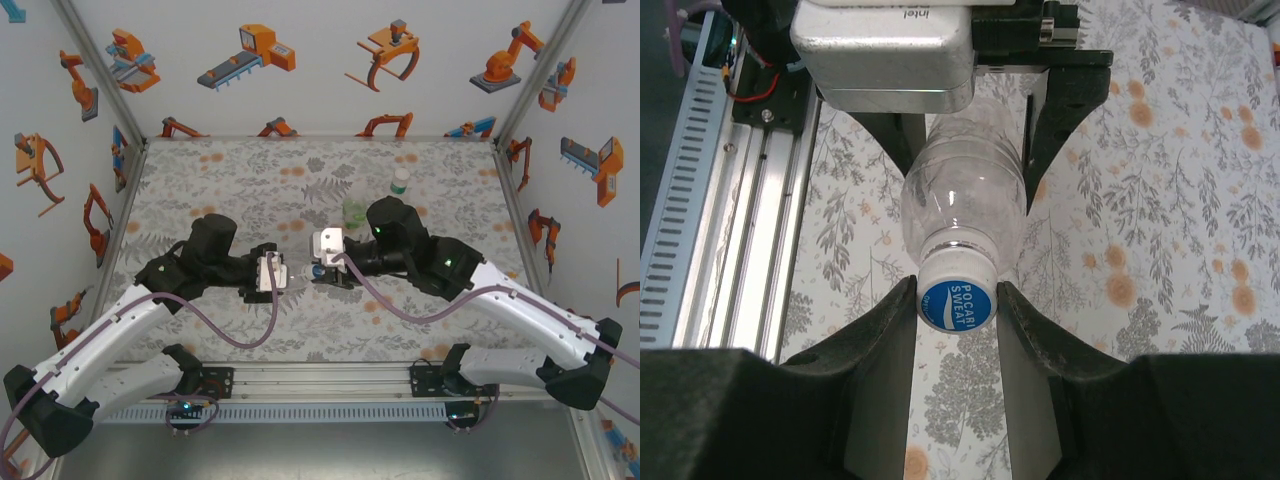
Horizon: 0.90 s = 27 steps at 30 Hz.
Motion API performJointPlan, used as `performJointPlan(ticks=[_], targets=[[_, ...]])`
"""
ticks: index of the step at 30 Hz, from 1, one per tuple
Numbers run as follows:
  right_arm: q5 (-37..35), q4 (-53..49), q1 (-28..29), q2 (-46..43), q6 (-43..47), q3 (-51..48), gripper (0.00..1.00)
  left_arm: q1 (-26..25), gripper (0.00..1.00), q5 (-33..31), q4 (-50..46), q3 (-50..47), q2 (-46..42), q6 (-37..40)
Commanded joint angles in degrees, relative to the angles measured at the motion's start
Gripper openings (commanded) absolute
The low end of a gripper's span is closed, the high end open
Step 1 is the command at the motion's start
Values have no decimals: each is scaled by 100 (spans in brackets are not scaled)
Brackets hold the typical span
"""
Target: Screw on the bottle caps
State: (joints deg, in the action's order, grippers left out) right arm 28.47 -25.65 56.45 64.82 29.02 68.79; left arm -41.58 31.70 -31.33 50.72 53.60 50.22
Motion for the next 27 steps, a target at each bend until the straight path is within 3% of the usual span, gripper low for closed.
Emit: performJointPlan(ticks=[1,7,13,16,21,27], targets=[[-52,376,36,-76,-158,-141,0,-17,0,306,49,199,-48,1],[-62,613,36,-52,-530,-260,0,-17,0,276,55,201,-56,-2],[-365,692,42,14,-1554,-271,0,-17,0,39,98,201,-53,-60],[-648,787,42,-7,-2293,-366,0,-17,0,-160,165,194,-51,-138],[-1702,1492,42,-192,-4181,-865,0,-17,0,-286,267,158,-77,-194],[-2020,1875,41,-167,-6027,-1035,0,-17,0,-301,311,150,-69,-225]])
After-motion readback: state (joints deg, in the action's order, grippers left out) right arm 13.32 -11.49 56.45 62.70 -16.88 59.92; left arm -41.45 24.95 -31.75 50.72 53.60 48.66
